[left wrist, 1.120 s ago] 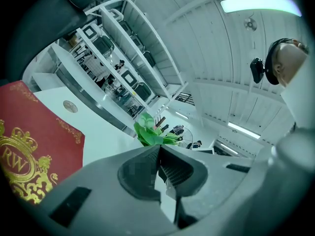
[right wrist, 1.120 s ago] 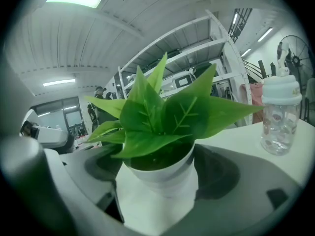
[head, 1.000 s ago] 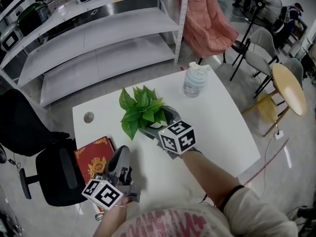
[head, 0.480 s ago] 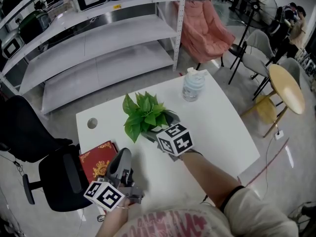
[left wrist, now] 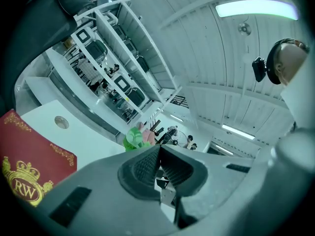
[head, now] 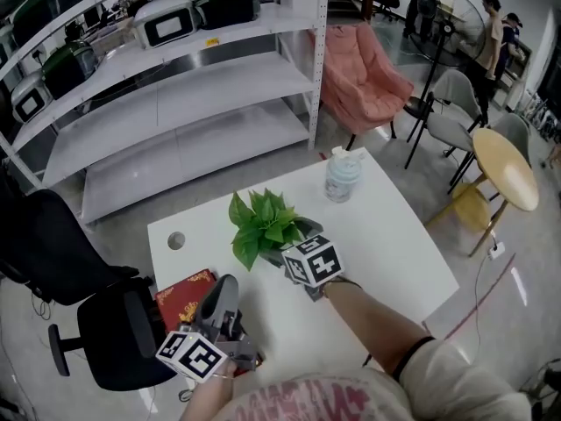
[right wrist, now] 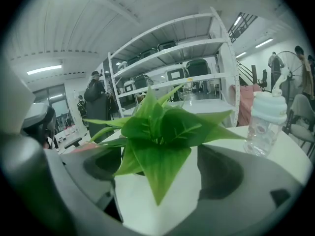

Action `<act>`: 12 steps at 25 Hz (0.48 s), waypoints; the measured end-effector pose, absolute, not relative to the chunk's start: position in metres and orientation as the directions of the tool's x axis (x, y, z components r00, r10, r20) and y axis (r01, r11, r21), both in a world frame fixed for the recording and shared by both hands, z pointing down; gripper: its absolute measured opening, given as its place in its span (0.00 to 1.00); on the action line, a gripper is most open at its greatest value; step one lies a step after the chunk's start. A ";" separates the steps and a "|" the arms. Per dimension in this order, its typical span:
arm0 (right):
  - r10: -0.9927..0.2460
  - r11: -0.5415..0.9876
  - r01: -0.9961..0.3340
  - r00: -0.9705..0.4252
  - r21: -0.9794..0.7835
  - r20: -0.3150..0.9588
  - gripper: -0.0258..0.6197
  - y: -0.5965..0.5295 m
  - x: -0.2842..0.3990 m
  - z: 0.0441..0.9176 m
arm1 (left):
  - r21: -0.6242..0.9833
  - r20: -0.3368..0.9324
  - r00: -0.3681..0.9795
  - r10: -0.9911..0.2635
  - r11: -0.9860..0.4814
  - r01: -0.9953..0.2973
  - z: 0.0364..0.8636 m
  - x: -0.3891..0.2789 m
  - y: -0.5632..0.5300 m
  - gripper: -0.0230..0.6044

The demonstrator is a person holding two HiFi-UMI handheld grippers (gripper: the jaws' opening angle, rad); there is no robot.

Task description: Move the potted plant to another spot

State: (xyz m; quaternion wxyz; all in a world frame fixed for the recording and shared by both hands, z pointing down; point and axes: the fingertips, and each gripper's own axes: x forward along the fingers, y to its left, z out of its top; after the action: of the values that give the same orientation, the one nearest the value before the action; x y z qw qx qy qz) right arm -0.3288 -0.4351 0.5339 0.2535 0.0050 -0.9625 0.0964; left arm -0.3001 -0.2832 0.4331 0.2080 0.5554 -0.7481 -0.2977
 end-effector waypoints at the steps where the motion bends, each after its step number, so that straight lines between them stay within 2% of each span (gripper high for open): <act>1: 0.034 0.980 -0.067 -0.871 -0.186 0.490 0.78 -0.437 -0.327 0.532 | 0.675 -0.022 -0.295 -0.955 0.203 -0.709 0.430 -0.300 -0.283 0.04; 7: 0.005 0.973 -0.107 -0.875 -0.204 0.484 0.78 -0.440 -0.312 0.520 | 0.667 -0.052 -0.300 -0.953 0.190 -0.720 0.410 -0.296 -0.272 0.04; 12: 0.031 0.958 -0.126 -0.848 -0.258 0.529 0.78 -0.434 -0.291 0.518 | 0.656 -0.068 -0.295 -0.953 0.181 -0.733 0.395 -0.289 -0.266 0.04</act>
State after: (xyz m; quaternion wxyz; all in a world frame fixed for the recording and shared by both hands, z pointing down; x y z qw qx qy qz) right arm -0.2912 -0.4337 0.5179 0.2745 0.0249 -0.9506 0.1428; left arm -0.2893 -0.2657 0.3947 0.1825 0.5648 -0.7463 -0.3012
